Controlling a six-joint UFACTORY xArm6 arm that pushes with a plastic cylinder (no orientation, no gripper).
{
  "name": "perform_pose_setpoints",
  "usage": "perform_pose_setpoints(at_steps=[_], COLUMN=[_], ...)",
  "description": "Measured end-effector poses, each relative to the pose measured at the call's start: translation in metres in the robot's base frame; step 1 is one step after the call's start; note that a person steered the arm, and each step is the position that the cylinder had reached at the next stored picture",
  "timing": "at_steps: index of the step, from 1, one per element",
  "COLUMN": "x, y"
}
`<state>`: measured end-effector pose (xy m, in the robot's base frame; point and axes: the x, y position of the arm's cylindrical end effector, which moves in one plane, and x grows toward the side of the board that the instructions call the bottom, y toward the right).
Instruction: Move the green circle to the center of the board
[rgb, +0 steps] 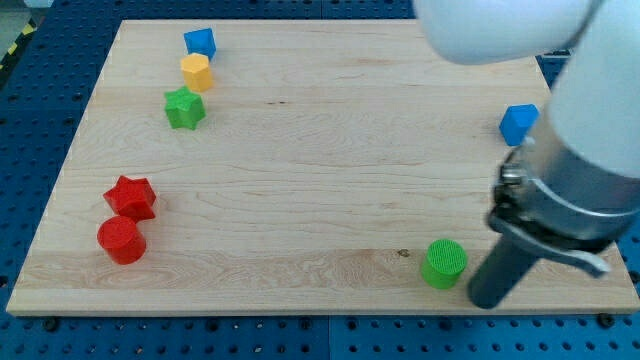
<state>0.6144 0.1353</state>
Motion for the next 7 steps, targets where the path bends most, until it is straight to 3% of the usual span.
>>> perform_pose_setpoints(at_steps=[3,5,7], x=[-0.068,-0.086,-0.116], y=[-0.081,-0.065,-0.128])
